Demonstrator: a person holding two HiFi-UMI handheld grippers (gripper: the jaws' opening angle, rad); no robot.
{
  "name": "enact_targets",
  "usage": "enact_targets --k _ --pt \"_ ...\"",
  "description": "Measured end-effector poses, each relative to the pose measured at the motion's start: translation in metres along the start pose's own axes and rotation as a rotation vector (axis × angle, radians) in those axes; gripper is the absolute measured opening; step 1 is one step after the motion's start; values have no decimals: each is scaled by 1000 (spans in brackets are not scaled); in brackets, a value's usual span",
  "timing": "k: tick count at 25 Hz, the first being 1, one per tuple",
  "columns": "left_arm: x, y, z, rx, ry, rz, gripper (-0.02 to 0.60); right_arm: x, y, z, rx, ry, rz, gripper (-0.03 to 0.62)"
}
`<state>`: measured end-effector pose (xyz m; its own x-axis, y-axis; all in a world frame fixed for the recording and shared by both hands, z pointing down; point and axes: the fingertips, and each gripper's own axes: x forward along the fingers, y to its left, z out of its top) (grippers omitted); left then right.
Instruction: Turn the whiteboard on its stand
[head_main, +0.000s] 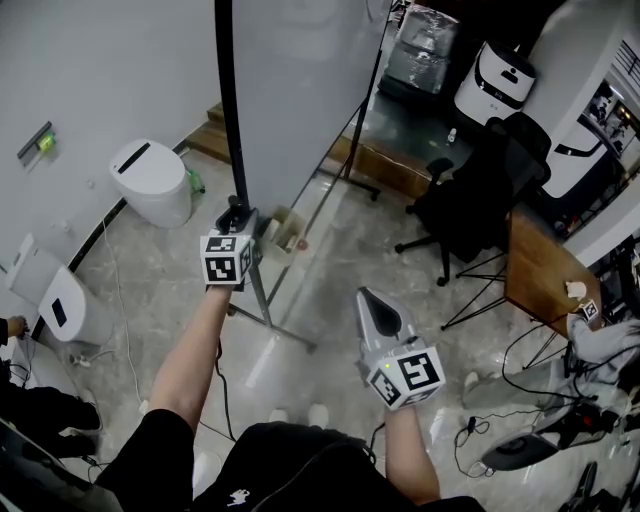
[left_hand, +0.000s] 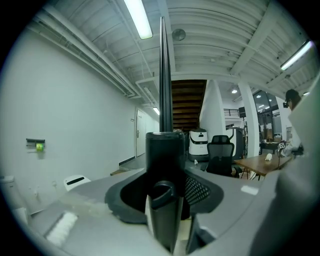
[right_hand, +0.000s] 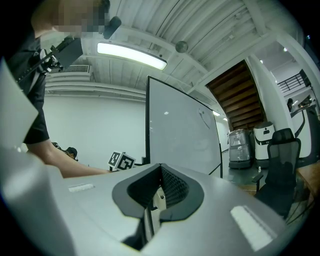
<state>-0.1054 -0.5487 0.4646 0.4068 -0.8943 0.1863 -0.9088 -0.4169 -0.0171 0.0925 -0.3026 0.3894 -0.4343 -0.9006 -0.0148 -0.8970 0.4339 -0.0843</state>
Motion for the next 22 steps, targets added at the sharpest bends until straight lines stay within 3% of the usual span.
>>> enact_targets --k 22 --pt "-49 -10 -13 -3 -6 -13 192 -10 22 0 2 -25 17 8"
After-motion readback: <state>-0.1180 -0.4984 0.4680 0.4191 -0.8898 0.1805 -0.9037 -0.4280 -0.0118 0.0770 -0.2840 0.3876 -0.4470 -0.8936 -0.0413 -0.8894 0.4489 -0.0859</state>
